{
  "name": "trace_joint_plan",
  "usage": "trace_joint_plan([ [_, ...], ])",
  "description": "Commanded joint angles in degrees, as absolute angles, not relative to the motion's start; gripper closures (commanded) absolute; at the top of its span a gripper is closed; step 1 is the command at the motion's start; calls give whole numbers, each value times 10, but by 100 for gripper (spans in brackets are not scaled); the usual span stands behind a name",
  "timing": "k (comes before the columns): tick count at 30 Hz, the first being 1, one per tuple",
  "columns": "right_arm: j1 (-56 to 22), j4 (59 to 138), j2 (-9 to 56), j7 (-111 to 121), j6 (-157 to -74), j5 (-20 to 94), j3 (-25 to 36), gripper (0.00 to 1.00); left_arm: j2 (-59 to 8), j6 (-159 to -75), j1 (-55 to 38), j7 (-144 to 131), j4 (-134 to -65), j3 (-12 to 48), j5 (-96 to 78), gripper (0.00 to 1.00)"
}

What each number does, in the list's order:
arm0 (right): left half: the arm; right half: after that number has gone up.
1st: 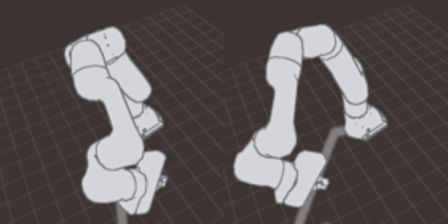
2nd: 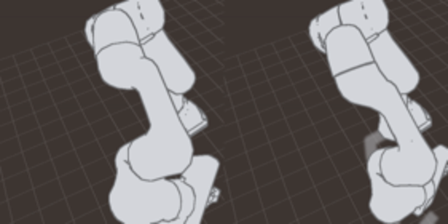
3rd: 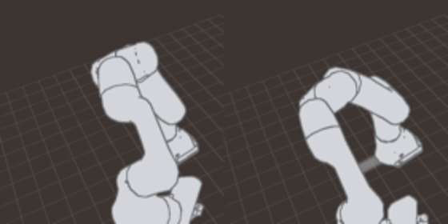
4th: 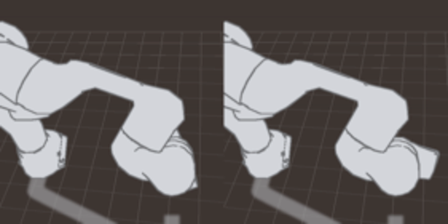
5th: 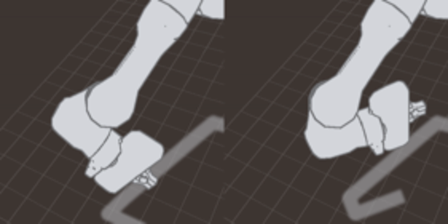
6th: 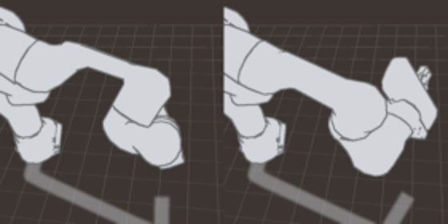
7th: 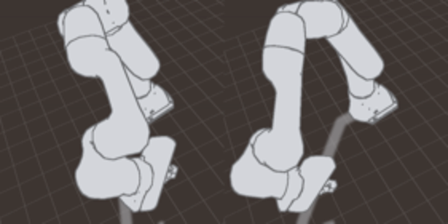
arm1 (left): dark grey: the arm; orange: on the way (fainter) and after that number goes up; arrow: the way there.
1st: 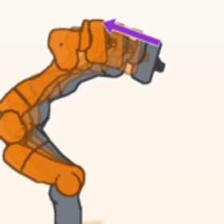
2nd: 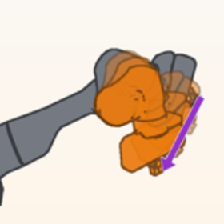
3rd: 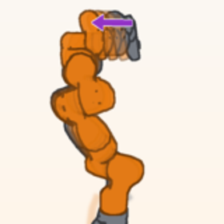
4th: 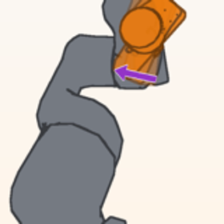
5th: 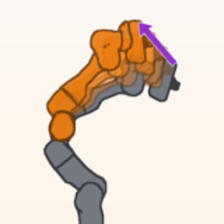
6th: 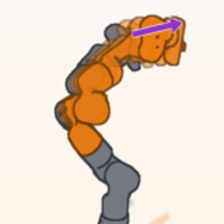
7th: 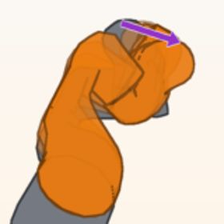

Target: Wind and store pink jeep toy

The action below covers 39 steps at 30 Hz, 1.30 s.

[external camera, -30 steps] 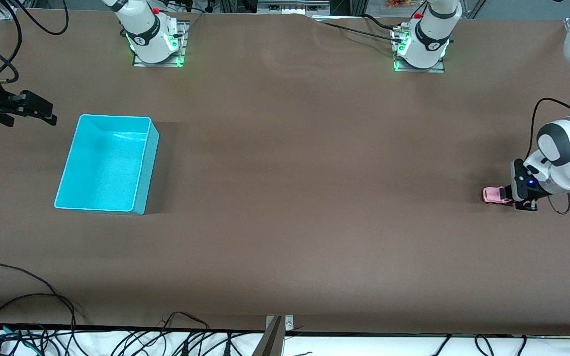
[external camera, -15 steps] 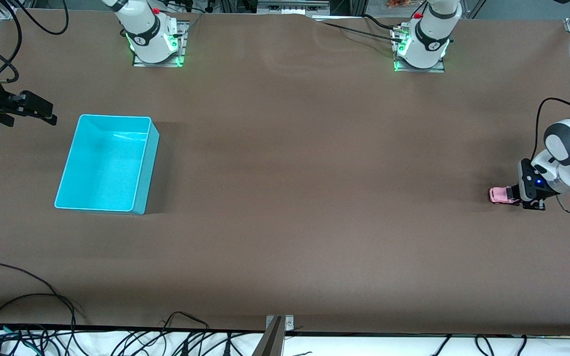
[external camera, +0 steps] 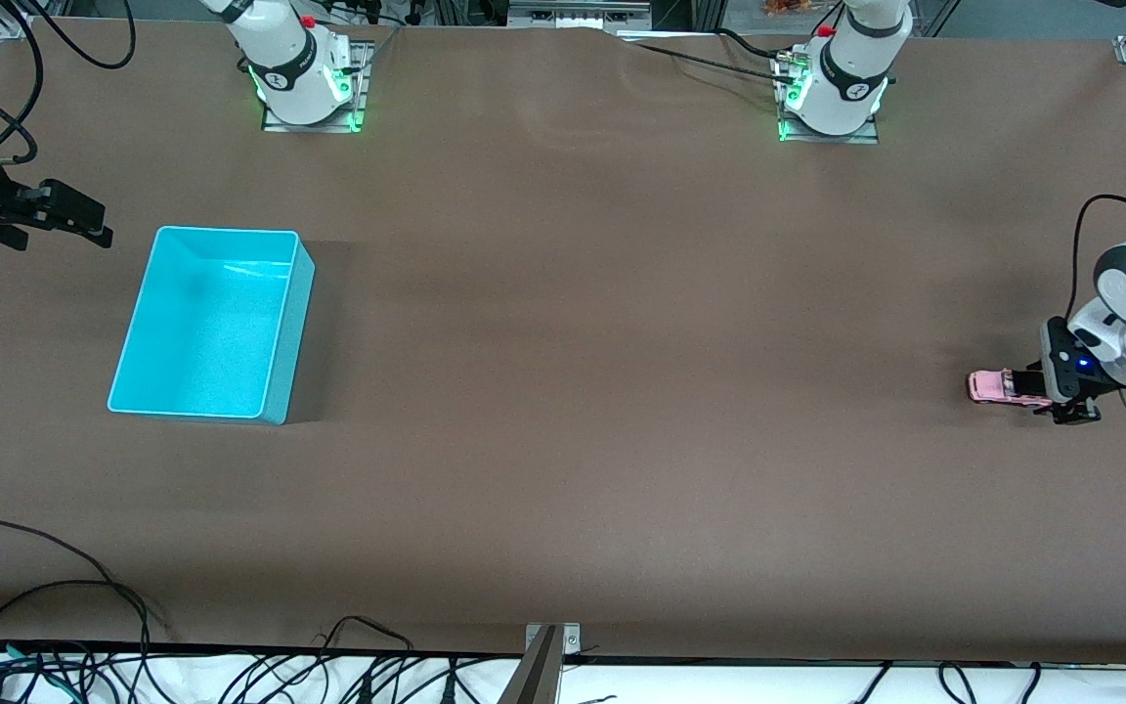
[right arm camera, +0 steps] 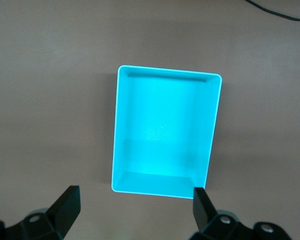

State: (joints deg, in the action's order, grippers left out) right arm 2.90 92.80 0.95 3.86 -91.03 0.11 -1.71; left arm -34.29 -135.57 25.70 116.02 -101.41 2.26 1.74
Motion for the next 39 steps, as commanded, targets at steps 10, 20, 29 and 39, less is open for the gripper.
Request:
trace_joint_plan([
  [10, 31, 923, 10, 33, -910, 12, -17, 0, -316, -1157, 229, 1091, -894, 25, 18, 0],
  [20, 31, 923, 10, 33, -910, 12, -17, 0, -267, -1085, 224, 950, -894, 35, 17, 0],
  [29, 31, 923, 10, 33, -910, 12, -17, 0, -225, -1034, 210, 835, -893, 44, 17, 0],
  [39, 31, 923, 10, 33, -910, 12, -17, 0, -166, -972, 189, 674, -893, 69, 17, 0],
])
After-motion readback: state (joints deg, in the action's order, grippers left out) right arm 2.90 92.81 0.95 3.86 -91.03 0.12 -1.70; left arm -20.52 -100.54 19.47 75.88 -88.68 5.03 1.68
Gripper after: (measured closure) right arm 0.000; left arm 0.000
